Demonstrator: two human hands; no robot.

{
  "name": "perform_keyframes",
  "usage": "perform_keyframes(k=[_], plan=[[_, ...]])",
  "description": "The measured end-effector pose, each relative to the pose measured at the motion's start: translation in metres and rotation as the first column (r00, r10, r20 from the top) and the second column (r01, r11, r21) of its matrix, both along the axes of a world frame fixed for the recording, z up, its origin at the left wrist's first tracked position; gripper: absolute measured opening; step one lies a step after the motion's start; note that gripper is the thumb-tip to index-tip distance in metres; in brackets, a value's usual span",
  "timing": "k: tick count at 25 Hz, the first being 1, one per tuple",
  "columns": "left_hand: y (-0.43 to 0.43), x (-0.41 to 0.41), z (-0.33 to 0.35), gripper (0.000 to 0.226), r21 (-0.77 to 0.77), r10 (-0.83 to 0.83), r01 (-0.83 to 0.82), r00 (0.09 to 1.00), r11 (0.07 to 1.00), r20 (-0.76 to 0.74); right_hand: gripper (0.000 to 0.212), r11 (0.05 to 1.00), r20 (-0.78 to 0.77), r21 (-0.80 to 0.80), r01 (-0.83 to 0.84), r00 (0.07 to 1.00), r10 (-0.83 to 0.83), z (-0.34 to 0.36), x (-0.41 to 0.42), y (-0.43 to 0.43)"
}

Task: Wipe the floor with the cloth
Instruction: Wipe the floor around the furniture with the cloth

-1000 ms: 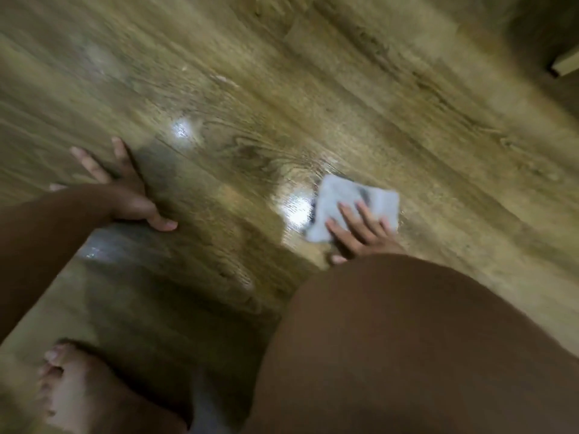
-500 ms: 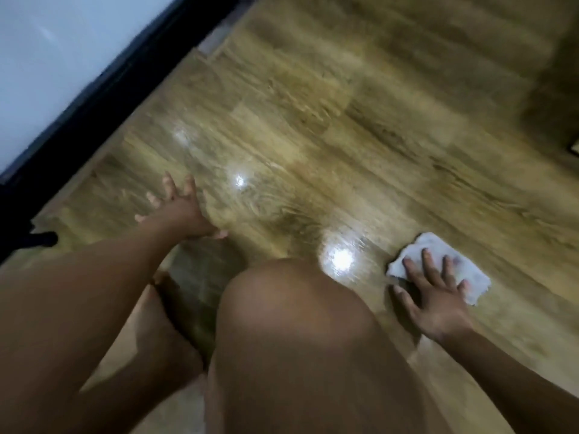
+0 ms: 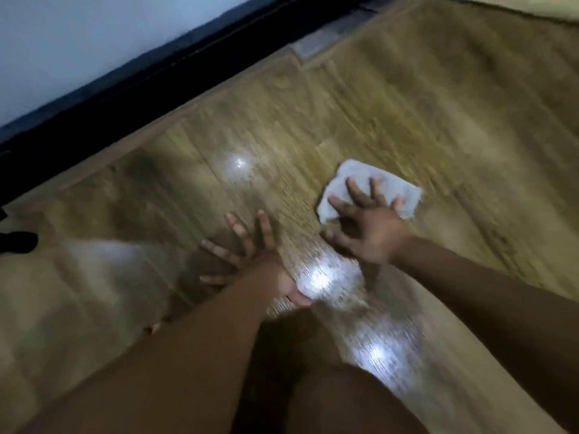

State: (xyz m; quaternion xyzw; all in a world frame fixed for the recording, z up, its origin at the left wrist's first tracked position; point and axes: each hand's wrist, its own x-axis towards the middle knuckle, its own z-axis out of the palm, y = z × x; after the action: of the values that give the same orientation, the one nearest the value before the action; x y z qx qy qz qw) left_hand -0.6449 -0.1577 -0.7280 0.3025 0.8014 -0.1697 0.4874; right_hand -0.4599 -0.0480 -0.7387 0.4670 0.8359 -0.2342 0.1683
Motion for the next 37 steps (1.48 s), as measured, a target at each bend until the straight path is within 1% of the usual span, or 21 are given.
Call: perform_keyframes(k=[3,5,7,9,11,13,14,17,19,21,22,23,24,26,28,29,30,32,33,35,37], plan=[[0.001,0.0,-0.002,0.183,-0.009,0.008,-0.008,1.0,1.0,0.03,0.084,0.993,-0.023,0.063,-0.1,0.995,0.102,-0.01,-0.121,0.092],[0.0,0.002,-0.008,0.182,0.017,-0.002,0.002,1.0,1.0,0.019,0.083,0.988,-0.011,0.099,-0.118,0.993,0.119,-0.01,-0.177,0.134],[0.002,0.0,-0.012,0.181,0.026,-0.036,0.036,0.999,0.999,0.001,0.079,0.988,-0.014,0.106,-0.112,0.993,0.114,-0.01,-0.208,0.157],[0.004,0.0,-0.009,0.18,0.001,-0.071,0.071,0.997,0.997,-0.025,0.074,0.988,-0.014,0.104,-0.111,0.993,0.113,-0.008,-0.199,0.157],[0.005,0.003,-0.005,0.181,-0.028,-0.175,0.173,0.982,0.985,-0.07,0.067,0.984,-0.011,0.128,-0.124,0.992,0.127,-0.005,-0.152,0.135],[0.004,0.003,-0.003,0.183,-0.029,-0.244,0.242,0.964,0.97,-0.104,0.06,0.983,-0.027,0.155,-0.101,0.994,0.106,-0.01,-0.08,0.089],[0.004,0.001,-0.002,0.182,-0.033,-0.279,0.277,0.953,0.96,-0.116,0.059,0.985,-0.044,0.165,-0.047,0.997,0.055,-0.013,-0.037,0.063],[0.002,0.004,0.011,0.178,-0.072,-0.38,0.374,0.91,0.925,-0.164,0.062,0.962,-0.114,0.166,0.216,0.973,-0.199,-0.023,0.104,-0.014],[0.0,0.016,0.019,0.176,-0.074,-0.39,0.384,0.892,0.92,-0.227,0.065,0.93,-0.111,0.184,0.317,0.947,-0.301,-0.03,0.188,-0.059],[0.002,0.036,0.031,0.171,-0.031,-0.386,0.395,0.872,0.918,-0.301,0.064,0.9,-0.113,0.195,0.391,0.92,-0.375,-0.033,0.245,-0.095],[0.005,0.048,0.039,0.167,0.018,-0.401,0.432,0.85,0.902,-0.341,0.063,0.888,-0.122,0.194,0.417,0.908,-0.4,-0.034,0.264,-0.11],[0.006,0.068,0.045,0.162,0.051,-0.452,0.504,0.812,0.862,-0.369,0.062,0.873,-0.134,0.184,0.453,0.891,-0.434,-0.034,0.284,-0.127],[0.009,0.094,0.049,0.156,0.063,-0.526,0.579,0.776,0.813,-0.349,0.061,0.851,-0.144,0.171,0.496,0.867,-0.476,-0.033,0.304,-0.146],[0.013,0.157,0.046,0.145,0.063,-0.65,0.672,0.733,0.738,-0.199,0.058,0.792,-0.163,0.142,0.594,0.803,-0.573,-0.035,0.347,-0.185],[0.008,0.209,0.042,0.135,0.044,-0.669,0.674,0.738,0.737,-0.086,0.055,0.732,-0.182,0.125,0.67,0.74,-0.647,-0.034,0.38,-0.21],[0.003,0.226,0.04,0.134,0.028,-0.663,0.666,0.745,0.745,-0.076,0.054,0.711,-0.191,0.1,0.696,0.715,-0.673,-0.03,0.39,-0.214],[-0.001,0.235,0.037,0.134,0.014,-0.665,0.669,0.741,0.744,-0.096,0.053,0.712,-0.192,0.084,0.697,0.712,-0.675,-0.028,0.395,-0.216],[-0.007,0.232,0.04,0.136,0.021,-0.676,0.685,0.723,0.728,-0.143,0.053,0.723,-0.17,0.057,0.689,0.72,-0.673,-0.024,0.395,-0.221],[-0.005,0.224,0.047,0.132,0.033,-0.668,0.678,0.731,0.735,-0.142,0.054,0.722,-0.164,0.043,0.691,0.718,-0.677,-0.022,0.393,-0.222],[0.006,0.195,0.068,0.113,0.07,-0.607,0.617,0.785,0.784,-0.126,0.052,0.729,-0.159,0.009,0.684,0.721,-0.674,-0.012,0.388,-0.215],[0.015,0.162,0.094,0.098,0.094,-0.589,0.609,0.789,0.788,-0.175,0.051,0.737,-0.139,-0.04,0.674,0.727,-0.672,0.003,0.388,-0.21]])
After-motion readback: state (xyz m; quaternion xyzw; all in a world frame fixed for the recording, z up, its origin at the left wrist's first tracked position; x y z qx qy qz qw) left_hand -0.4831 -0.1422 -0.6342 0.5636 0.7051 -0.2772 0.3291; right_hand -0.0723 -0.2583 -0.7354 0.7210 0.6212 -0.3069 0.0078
